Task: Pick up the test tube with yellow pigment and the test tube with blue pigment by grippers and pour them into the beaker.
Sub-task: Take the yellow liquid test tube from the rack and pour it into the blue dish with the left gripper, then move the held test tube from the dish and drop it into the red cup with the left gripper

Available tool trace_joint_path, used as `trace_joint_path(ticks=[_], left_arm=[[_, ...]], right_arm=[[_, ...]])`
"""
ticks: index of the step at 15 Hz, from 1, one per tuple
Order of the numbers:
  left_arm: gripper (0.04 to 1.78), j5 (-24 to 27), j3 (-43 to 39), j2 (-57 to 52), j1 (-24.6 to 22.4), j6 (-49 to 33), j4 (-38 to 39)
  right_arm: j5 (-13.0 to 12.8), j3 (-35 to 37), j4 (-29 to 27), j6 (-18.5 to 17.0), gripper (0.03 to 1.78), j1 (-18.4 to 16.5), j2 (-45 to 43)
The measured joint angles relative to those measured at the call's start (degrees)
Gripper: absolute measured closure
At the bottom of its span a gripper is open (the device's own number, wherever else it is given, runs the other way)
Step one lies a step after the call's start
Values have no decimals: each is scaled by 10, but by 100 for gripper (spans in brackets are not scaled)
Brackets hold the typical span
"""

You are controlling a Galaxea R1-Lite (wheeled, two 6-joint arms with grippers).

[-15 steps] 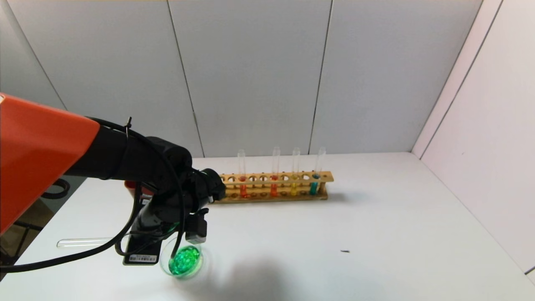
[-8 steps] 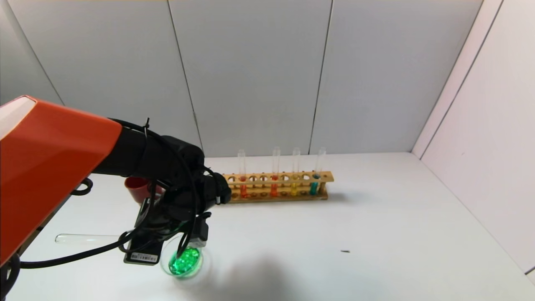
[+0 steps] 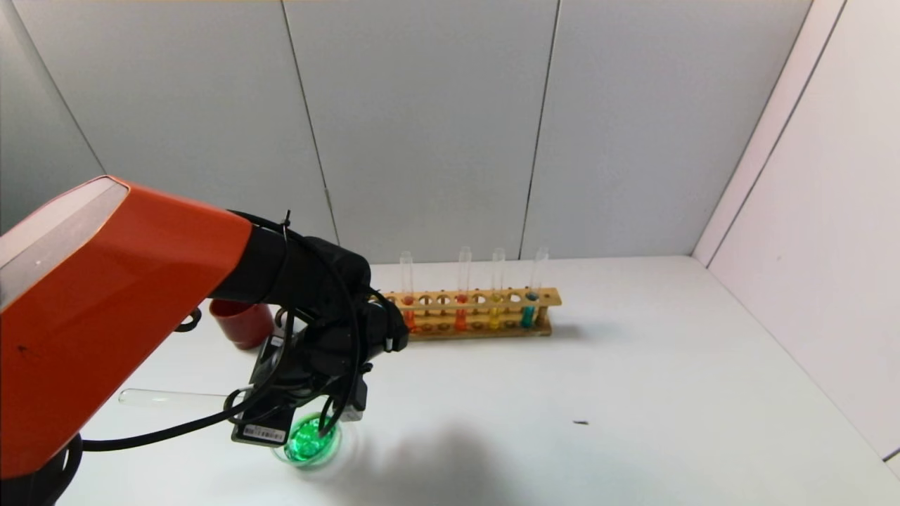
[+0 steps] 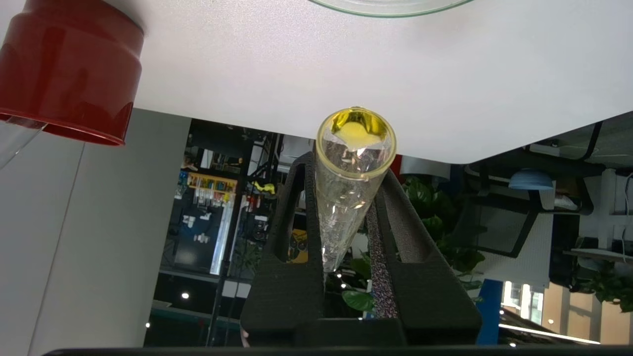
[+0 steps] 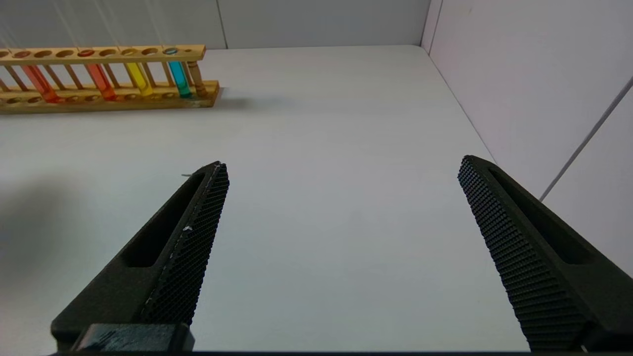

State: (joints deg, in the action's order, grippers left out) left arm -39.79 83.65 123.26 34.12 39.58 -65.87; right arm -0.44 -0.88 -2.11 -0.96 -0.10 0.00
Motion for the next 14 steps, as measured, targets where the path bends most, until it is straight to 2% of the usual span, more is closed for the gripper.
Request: trace_joint_path(ticks=[14], left_arm=[[151,0,23,5,12,-3,-33]], right_arm=[[0,0,0,0,11,0,0]])
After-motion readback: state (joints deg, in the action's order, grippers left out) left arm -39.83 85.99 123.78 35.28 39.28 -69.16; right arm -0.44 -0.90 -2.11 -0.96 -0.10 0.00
